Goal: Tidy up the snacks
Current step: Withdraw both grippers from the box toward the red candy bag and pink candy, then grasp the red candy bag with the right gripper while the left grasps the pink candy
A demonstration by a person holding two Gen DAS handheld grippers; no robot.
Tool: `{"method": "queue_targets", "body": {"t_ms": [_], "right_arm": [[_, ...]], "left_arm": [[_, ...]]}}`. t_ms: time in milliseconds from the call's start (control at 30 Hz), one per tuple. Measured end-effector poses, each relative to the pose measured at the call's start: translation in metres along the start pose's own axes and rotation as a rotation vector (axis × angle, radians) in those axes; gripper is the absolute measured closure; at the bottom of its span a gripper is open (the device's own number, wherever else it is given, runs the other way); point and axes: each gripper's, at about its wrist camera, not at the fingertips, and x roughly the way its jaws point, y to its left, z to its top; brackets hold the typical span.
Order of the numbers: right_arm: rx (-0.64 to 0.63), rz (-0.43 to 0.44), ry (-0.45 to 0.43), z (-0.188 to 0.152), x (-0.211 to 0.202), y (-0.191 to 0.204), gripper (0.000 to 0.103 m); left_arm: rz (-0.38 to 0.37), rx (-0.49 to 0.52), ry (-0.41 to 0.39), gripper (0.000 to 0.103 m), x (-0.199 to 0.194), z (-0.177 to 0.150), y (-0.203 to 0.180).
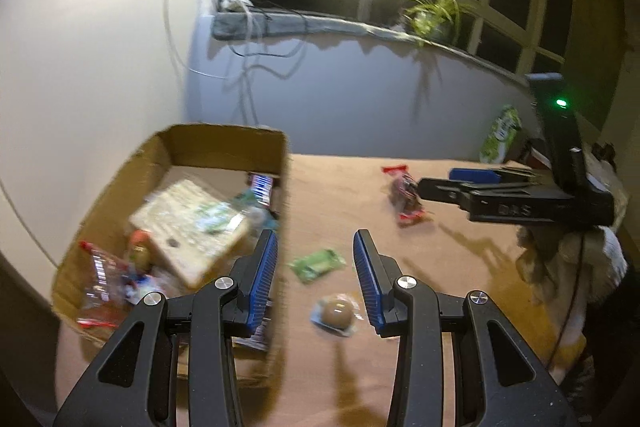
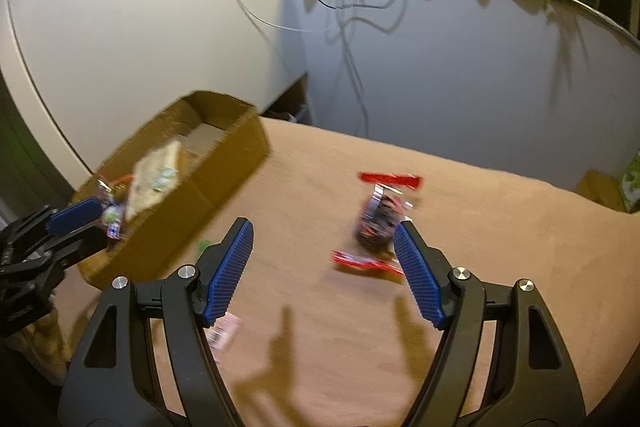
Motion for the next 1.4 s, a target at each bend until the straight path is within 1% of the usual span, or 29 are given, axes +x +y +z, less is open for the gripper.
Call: {"method": "queue_targets", "body": {"t_ms": [133, 200, 333, 433, 667, 933, 1100, 1300, 1367, 1400], "right_arm": [[0.035, -0.013, 0.031, -0.006, 0.008, -0.019, 0.028], [0.045, -0.02, 0.046, -0.007, 0.013, -0.027, 0.032], [0.043, -0.029, 0.074, -0.006, 0.026, -0.034, 0.035], [0.04, -0.037, 0.091, -0.003, 0.037, -0.035, 0.035], [0.059, -0.064, 0.11, 0.005, 0.055, -0.039, 0.035], [0.055, -0.091, 0.125, 0.006, 0.066, -0.038, 0.035], [0.051, -0.103, 0.128, 0.005, 0.07, -0.037, 0.035], [0.037, -0.121, 0.138, 0.005, 0.076, -0.034, 0.035], [0.033, -0.127, 0.14, 0.005, 0.079, -0.032, 0.035], [0.028, -0.13, 0.14, 0.005, 0.079, -0.031, 0.035]], "left_arm": [[-0.034, 0.038, 0.042, 0.065, 0.009, -0.007, -0.019], [-0.056, 0.053, 0.067, 0.065, 0.012, -0.013, -0.027], [-0.097, 0.072, 0.145, 0.065, 0.028, -0.028, -0.04], [-0.11, 0.075, 0.187, 0.065, 0.036, -0.034, -0.045], [-0.104, 0.077, 0.236, 0.065, 0.045, -0.041, -0.046], [-0.108, 0.075, 0.269, 0.065, 0.053, -0.046, -0.05], [-0.094, 0.089, 0.287, 0.065, 0.065, -0.042, -0.055], [-0.073, 0.112, 0.288, 0.065, 0.073, -0.039, -0.058], [-0.064, 0.131, 0.283, 0.068, 0.073, -0.04, -0.06], [-0.059, 0.139, 0.28, 0.074, 0.074, -0.041, -0.061]]}}
